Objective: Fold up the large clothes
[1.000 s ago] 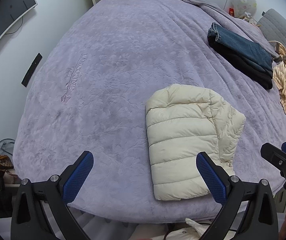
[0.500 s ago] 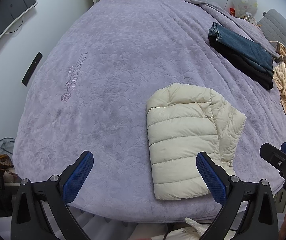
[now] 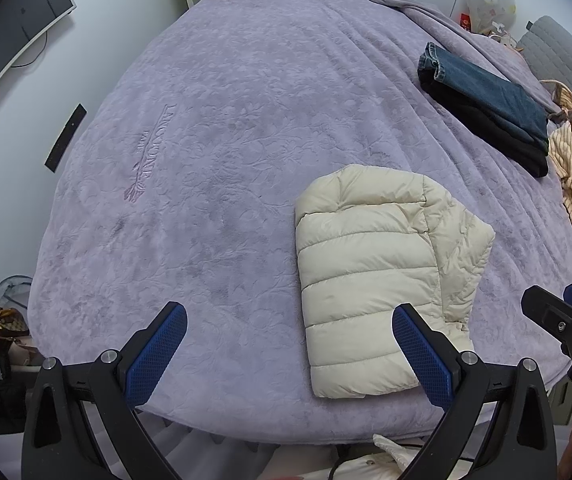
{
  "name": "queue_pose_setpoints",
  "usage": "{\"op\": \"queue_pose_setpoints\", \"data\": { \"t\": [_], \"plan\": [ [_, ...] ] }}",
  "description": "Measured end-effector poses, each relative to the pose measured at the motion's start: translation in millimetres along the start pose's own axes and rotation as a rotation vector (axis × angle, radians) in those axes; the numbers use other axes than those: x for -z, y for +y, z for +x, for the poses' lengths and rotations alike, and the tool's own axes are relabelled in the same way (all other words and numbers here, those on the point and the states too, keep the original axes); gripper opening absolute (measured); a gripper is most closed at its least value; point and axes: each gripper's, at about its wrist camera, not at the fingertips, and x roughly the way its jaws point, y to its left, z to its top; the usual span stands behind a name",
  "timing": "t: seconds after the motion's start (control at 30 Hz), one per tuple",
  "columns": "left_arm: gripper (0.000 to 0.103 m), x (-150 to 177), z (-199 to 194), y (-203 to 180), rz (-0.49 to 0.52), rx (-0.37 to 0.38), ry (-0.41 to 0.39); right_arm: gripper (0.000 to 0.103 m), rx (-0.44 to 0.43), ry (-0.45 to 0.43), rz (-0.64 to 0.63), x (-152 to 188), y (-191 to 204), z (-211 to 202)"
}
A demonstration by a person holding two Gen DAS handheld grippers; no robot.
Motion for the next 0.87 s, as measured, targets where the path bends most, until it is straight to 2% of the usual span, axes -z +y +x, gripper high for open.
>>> {"op": "queue_pose_setpoints", "data": {
  "t": [0.87],
  "plan": [
    [0.103, 0, -4, -1, 0.007, 0.007, 0.001, 0.103, -0.010, 0.012, 0.005, 7, 3, 4]
  ]
}}
